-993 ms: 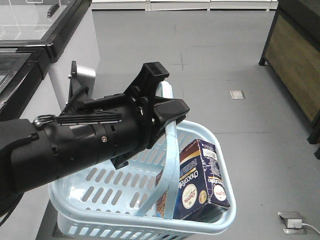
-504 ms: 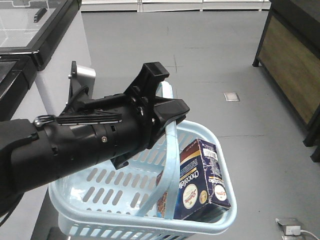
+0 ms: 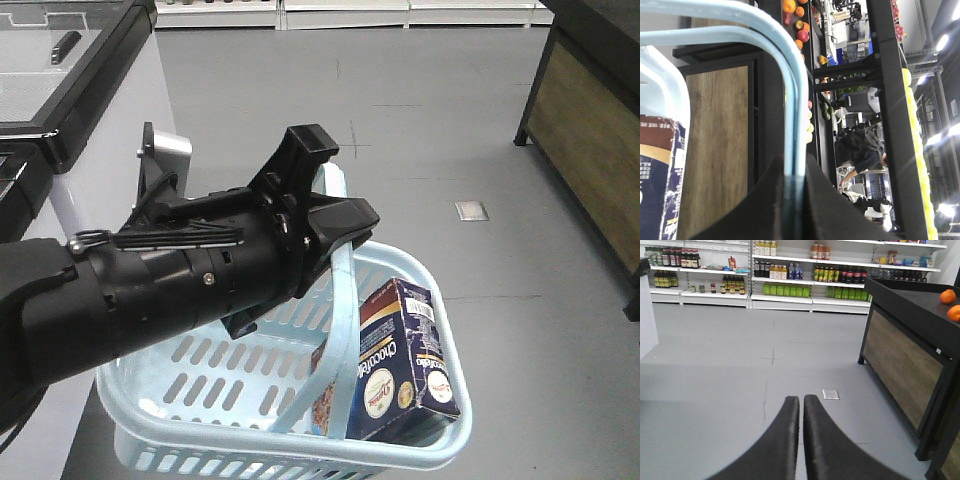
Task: Left arm holds basket, right arm returns cookies
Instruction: 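Drive the base toward the drink shelves holding the basket in the left gripper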
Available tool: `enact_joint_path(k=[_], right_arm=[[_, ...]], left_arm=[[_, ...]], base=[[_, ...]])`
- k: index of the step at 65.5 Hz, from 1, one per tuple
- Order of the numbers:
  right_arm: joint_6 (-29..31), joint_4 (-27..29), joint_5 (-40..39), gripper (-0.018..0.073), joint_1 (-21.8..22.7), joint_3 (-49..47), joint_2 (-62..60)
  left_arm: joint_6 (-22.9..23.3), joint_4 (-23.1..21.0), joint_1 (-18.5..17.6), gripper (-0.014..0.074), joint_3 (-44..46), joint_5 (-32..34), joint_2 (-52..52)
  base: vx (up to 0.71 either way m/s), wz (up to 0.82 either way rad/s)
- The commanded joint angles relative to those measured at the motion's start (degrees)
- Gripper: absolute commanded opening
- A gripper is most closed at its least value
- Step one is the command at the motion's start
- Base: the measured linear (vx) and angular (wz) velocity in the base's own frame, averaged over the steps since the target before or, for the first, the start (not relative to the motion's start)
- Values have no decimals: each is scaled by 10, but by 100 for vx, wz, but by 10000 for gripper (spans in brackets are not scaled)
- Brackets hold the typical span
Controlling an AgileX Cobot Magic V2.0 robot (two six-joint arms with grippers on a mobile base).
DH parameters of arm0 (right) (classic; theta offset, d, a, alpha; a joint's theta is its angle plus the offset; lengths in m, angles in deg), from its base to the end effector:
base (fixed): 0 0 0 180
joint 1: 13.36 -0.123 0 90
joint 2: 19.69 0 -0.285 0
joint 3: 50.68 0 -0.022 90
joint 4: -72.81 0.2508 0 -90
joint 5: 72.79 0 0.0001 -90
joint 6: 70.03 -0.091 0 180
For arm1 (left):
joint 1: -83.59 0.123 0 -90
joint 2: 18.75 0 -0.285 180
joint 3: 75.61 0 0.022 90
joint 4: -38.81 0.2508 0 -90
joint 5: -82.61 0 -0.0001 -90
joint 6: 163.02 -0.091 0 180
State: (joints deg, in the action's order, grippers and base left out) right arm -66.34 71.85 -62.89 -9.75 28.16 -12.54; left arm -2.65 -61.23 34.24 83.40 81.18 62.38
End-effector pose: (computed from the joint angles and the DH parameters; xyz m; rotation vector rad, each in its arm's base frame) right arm 0.0562 -0.0038 0.1885 -0.0128 1.6747 -0.1110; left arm 0.1903 -0.2253 0.3547 -0.5432 2.0330 -1.5574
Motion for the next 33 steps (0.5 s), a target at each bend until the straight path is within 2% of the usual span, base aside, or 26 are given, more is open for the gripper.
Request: enact_joint_path(k=[1,33], right_arm=[[3,-2,-41,-6,4,10,-7],[3,-2,-41,-6,4,10,-7]], left_arm=[[-1,-19,-4,-3,21,-13,-22],[-1,-19,-4,-3,21,-13,-22]], base=[[30,1],[35,1]])
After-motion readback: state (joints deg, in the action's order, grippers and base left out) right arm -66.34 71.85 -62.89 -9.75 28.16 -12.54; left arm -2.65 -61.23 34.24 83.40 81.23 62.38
